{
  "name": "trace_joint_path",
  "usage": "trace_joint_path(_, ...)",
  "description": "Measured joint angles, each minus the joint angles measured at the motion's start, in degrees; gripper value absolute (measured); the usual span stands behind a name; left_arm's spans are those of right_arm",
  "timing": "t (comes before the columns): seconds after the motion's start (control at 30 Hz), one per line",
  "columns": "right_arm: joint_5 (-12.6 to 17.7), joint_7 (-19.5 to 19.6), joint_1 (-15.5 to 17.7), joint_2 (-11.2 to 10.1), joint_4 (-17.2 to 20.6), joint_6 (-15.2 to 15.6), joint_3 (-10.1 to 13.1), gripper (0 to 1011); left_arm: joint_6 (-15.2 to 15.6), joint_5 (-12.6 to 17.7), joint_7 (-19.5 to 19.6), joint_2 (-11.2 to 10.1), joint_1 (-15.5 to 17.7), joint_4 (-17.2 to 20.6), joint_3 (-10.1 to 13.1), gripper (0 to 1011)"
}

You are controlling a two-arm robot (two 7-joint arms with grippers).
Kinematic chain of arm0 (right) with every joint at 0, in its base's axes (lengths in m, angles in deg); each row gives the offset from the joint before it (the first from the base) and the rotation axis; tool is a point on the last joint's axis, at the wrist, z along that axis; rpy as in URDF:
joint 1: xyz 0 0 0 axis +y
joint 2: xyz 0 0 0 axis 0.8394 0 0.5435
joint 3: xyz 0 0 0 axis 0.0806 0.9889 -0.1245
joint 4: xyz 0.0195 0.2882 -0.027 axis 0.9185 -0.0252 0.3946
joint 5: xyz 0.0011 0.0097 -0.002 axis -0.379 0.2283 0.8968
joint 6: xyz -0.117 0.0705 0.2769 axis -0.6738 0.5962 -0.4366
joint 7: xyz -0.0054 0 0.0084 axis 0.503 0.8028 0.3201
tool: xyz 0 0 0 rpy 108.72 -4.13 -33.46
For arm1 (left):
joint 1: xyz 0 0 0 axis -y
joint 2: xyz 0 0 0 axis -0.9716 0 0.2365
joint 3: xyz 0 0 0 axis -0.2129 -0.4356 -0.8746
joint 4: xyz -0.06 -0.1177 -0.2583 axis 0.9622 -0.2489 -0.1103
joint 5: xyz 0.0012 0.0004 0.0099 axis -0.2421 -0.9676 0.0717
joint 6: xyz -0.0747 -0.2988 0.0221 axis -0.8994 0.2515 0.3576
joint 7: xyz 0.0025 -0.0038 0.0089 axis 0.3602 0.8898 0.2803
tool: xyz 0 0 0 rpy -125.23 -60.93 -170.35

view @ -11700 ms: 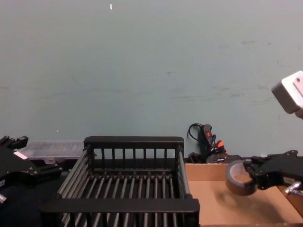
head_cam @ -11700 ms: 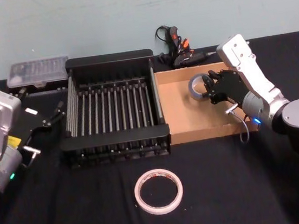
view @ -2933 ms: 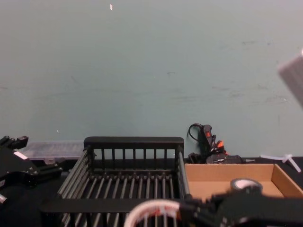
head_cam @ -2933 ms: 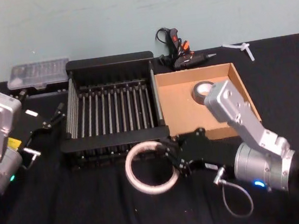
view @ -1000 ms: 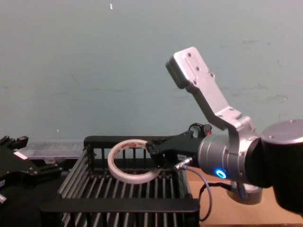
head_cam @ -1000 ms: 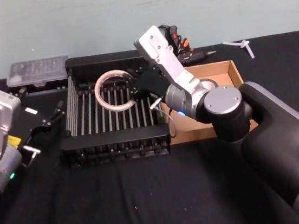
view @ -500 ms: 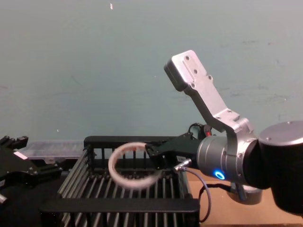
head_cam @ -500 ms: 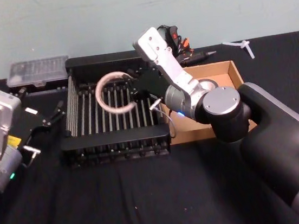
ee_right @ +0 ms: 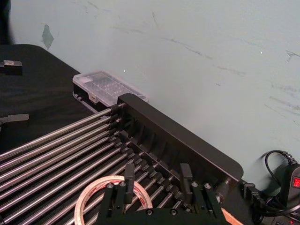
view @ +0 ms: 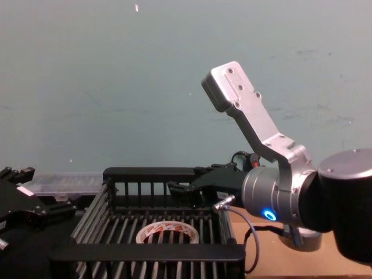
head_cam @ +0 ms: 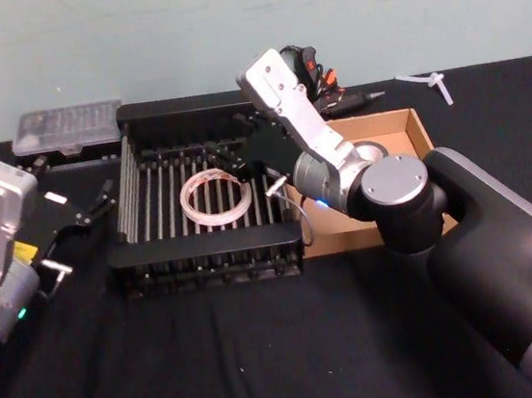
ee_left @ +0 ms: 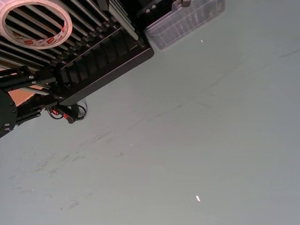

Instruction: Pick up the white tape and place it into the black box , Pick up the silver tape and place it into the brown box.

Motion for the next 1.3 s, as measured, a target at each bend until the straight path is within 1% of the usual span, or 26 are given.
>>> trace_joint_path(0.1,0.0,0.0,0.0,0.0,0.0,0.0,0.0,693,0.0,0.0,0.0,0.0,0.0,0.0,0.0,1001)
trace_joint_path(0.13,0.0,0.0,0.0,0.0,0.0,0.0,0.0,693,0.0,0.0,0.0,0.0,0.0,0.0,0.0,1001)
trace_joint_path(0.17,0.0,0.0,0.0,0.0,0.0,0.0,0.0,751,0.0,0.0,0.0,0.0,0.0,0.0,0.0,1001)
trace_joint_path(0.23,0.0,0.0,0.0,0.0,0.0,0.0,0.0,790,0.0,0.0,0.0,0.0,0.0,0.0,0.0,1001)
trace_joint_path(0.27,0.0,0.0,0.0,0.0,0.0,0.0,0.0,843,0.0,0.0,0.0,0.0,0.0,0.0,0.0,1001)
trace_joint_path(0.37,0.0,0.0,0.0,0.0,0.1,0.0,0.0,893,0.0,0.0,0.0,0.0,0.0,0.0,0.0,1001)
trace_joint_path(0.4,0.1,0.0,0.0,0.0,0.1,0.0,0.0,940,0.0,0.0,0.0,0.0,0.0,0.0,0.0,1001)
trace_joint_path(0.5,0.1,0.0,0.0,0.0,0.1,0.1,0.0,1002,0.0,0.0,0.0,0.0,0.0,0.0,0.0,1001)
trace_joint_path(0.87,0.1,-0.1,0.1,0.0,0.1,0.1,0.1,1002,0.0,0.0,0.0,0.0,0.0,0.0,0.0,1001)
trace_joint_path(1.07,0.1,-1.5,1.8,-1.0,3.2,0.2,1.2,1002,0.0,0.0,0.0,0.0,0.0,0.0,0.0,1001)
trace_joint_path(1.1,0.1,-1.8,2.4,-1.5,4.5,0.4,1.6,1002,0.0,0.0,0.0,0.0,0.0,0.0,0.0,1001)
trace_joint_path(1.23,0.3,-2.3,3.8,-2.4,7.2,0.9,2.4,1002,0.0,0.0,0.0,0.0,0.0,0.0,0.0,1001)
trace_joint_path(1.3,0.6,-2.5,4.8,-3.2,9.2,1.1,3.1,1002,0.0,0.0,0.0,0.0,0.0,0.0,0.0,1001)
